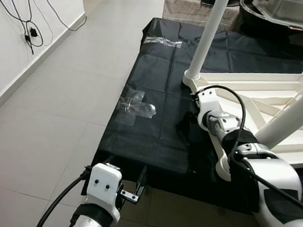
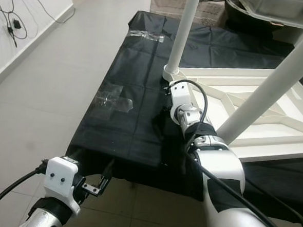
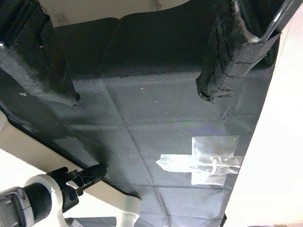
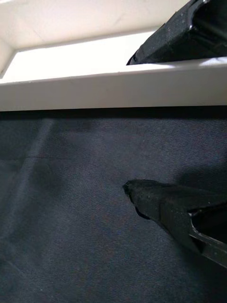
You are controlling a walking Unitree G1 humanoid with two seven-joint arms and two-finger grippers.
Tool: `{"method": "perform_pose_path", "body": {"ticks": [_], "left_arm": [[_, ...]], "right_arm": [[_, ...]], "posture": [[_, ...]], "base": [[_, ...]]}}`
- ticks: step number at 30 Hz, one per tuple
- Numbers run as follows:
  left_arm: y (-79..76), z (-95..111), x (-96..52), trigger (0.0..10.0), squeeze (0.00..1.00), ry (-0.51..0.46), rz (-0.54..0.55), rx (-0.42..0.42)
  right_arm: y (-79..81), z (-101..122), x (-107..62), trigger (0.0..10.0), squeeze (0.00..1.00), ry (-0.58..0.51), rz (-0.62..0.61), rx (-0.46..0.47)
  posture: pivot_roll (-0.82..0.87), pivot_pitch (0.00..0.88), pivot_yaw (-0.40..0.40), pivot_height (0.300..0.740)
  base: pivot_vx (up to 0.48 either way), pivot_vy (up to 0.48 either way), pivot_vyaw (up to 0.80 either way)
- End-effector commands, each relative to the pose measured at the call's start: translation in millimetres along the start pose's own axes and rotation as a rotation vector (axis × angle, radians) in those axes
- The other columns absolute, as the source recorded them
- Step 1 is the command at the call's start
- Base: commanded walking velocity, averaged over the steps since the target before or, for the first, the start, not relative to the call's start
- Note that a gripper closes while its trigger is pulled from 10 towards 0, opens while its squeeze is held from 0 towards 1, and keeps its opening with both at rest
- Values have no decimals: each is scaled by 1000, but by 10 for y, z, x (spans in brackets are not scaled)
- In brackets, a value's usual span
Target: Building children table
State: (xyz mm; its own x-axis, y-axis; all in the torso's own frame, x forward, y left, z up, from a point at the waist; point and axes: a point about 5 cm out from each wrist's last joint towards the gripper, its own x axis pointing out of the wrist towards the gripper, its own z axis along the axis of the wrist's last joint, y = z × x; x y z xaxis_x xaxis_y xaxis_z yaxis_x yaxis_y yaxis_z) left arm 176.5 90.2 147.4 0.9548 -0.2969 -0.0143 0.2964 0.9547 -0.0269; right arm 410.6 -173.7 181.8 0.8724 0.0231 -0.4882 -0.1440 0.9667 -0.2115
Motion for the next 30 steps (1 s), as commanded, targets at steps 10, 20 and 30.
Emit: {"method": "perform_pose_path", "body": {"ticks": [10, 20, 30], "left_arm": [[-37, -57, 3, 10000, 0, 28, -10, -13], [-11, -75, 55, 10000, 0, 23, -3, -2], [42, -109, 120, 10000, 0, 17, -3, 18]], "right_arm": [[102, -242, 16, 0, 0, 149, 177, -139], [191, -126, -30, 0, 0, 124, 398, -336], [175, -478, -202, 0, 0, 289, 939, -780]], "posture": [[56, 187, -100, 740], [55, 167, -99, 740], [62, 121, -86, 740]], "base": [[0, 0, 0], [0, 0, 0], [0, 0, 0]]}}
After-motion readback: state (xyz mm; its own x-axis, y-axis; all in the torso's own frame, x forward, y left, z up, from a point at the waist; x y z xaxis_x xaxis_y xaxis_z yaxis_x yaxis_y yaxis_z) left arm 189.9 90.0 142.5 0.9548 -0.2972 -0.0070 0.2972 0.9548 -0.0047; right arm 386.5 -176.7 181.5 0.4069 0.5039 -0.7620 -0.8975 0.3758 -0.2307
